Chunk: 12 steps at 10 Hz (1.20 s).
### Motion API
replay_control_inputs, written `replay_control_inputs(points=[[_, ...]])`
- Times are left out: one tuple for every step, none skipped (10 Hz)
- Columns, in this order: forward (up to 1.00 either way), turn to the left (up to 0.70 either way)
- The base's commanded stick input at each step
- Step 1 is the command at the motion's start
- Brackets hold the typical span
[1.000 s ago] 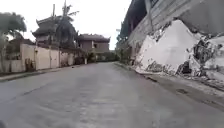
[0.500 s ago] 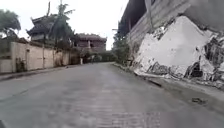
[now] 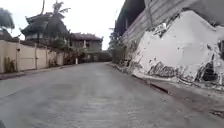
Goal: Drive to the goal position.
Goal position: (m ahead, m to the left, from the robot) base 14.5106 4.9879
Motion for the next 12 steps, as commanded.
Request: replay_control_inputs(points=[[1.00,-0.35],[1.00,-0.21],[1.00,0.04],[1.00,0.06],[1.00,0.06],[1.00,0.06],[1.00,0.06],[1.00,0.06],[1.00,0.06],[1.00,0.06],[1.00,0.41],[1.00,0.46]])
